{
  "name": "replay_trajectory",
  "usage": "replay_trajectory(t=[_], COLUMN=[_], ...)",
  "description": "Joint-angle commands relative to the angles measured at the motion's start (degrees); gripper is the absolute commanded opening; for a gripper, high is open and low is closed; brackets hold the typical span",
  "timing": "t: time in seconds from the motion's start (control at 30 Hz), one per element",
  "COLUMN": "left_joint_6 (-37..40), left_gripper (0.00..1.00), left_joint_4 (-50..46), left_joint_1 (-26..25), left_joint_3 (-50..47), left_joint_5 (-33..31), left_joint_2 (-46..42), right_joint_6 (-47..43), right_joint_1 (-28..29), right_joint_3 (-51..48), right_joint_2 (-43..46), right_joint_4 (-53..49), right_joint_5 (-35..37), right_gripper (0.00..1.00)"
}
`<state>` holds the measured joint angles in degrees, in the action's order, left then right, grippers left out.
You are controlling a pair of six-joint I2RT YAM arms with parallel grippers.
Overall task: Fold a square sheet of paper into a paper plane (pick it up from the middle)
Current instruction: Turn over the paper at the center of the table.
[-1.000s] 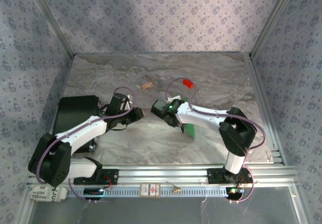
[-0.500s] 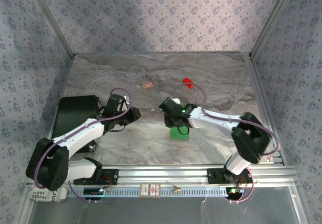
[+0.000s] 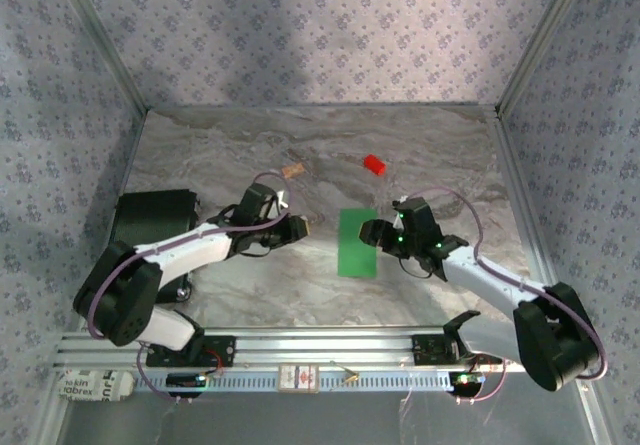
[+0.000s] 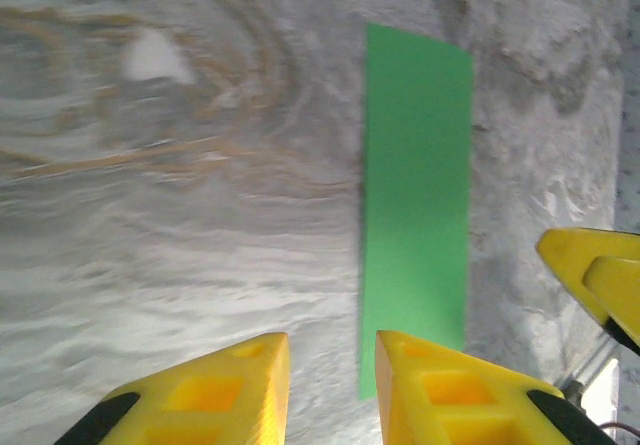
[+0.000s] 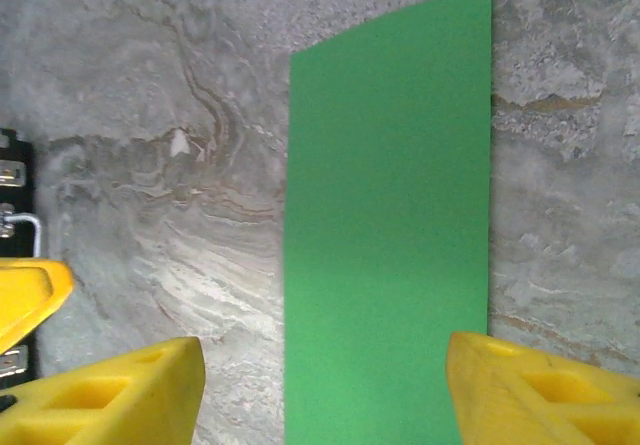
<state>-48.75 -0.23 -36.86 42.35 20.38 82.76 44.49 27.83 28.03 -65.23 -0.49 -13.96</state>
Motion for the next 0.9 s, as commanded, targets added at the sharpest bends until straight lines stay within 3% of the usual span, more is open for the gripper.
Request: replay_trajectory(t=[0.0, 0.1, 0.17, 0.27, 0.33, 0.47, 0.7, 0.87], left_joint_6=[-0.36, -1.33, -1.76, -2.18, -2.48, -2.88, -3.81, -3.81], left_gripper=[0.28, 0.29, 0.29, 0.29, 0.3, 0.3, 0.31, 0.31], left_joint_4=[2.84, 3.91, 3.92, 3.71, 3.83, 3.7, 4.1, 4.45], left_joint_1=[-2.06, -3.07, -3.27, -3.53, -3.49, -3.48, -3.6, -3.6], left_joint_3=[3.6, 4.63, 5.26, 5.63, 5.85, 6.68, 8.22, 8.8], left_joint_5=[1.59, 2.09, 2.96, 3.24, 3.7, 5.18, 7.2, 7.57], left_joint_2=[2.19, 4.45, 5.65, 6.8, 7.55, 9.2, 12.26, 13.19], right_joint_6=[-3.03, -6.42, -7.3, -5.28, -2.75, -0.23, -1.09, -1.12], right_joint_1=[-0.03, 0.29, -0.86, -4.26, -6.55, -6.68, -6.98, -7.09], right_joint_3=[-3.16, -5.27, -3.49, -2.15, -4.8, -6.39, -2.5, 0.13], right_joint_2=[3.3, 6.18, 6.46, 3.75, 1.89, -0.61, -7.45, -13.56], right_joint_4=[5.32, 5.63, -0.66, -6.1, -0.17, 6.66, 8.5, 9.9], right_joint_5=[0.25, 2.12, 2.26, 0.29, -4.54, -7.69, -12.88, -16.1], right_gripper=[0.68, 0.69, 0.75, 0.52, 0.49, 0.42, 0.2, 0.14])
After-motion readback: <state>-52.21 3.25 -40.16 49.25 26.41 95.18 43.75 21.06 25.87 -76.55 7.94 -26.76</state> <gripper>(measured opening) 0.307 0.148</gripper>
